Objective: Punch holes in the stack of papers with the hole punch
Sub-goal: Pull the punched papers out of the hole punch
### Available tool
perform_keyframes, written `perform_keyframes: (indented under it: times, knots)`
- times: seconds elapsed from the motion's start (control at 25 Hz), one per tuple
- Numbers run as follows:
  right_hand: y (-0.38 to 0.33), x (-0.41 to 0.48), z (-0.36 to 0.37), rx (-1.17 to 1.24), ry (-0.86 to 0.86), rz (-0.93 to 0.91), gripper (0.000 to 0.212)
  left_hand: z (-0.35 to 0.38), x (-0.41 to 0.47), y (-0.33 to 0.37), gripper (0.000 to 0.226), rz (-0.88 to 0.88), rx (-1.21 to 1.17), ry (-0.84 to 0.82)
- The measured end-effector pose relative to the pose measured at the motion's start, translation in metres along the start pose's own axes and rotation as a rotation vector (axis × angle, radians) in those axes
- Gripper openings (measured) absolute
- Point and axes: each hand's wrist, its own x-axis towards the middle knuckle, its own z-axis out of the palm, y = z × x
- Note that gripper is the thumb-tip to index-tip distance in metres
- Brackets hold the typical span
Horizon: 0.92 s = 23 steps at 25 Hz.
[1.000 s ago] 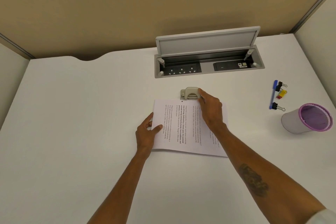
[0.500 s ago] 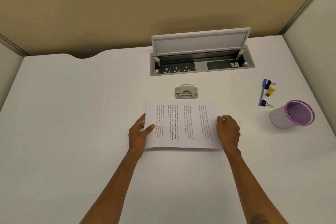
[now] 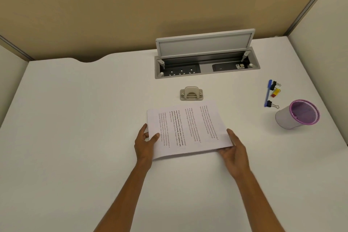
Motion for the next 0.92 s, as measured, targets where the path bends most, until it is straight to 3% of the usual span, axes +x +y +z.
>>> perform_keyframes:
  times: [0.24, 0.36, 0.52, 0.64, 0.72, 0.92]
  knots:
    - [0.054, -0.021, 0.024, 0.305, 0.066, -0.137, 0.051, 0.006, -0.024, -0.010, 0.075, -0.032, -0.018, -0.018]
    - [0.058, -0.020, 0.034, 0.205, 0.233, -0.090, 0.051, 0.008, -0.034, -0.018, 0.068, -0.043, -0.032, -0.036]
    - [0.060, -0.021, 0.022, 0.021, 0.354, -0.072, 0.050, 0.007, -0.040, -0.019, 0.037, -0.117, -0.140, -0.068]
    - [0.039, -0.022, 0.003, -0.149, 0.275, -0.051, 0.049, -0.002, -0.024, -0.009, 0.056, -0.233, -0.231, -0.084]
    - [0.025, -0.021, -0.007, -0.269, 0.179, 0.002, 0.047, -0.008, -0.011, 0.000, 0.064, -0.280, -0.169, -0.184]
    - [0.010, -0.001, -0.011, -0.509, 0.053, 0.066, 0.041, 0.002, 0.005, 0.021, 0.034, -0.228, 0.165, -0.423]
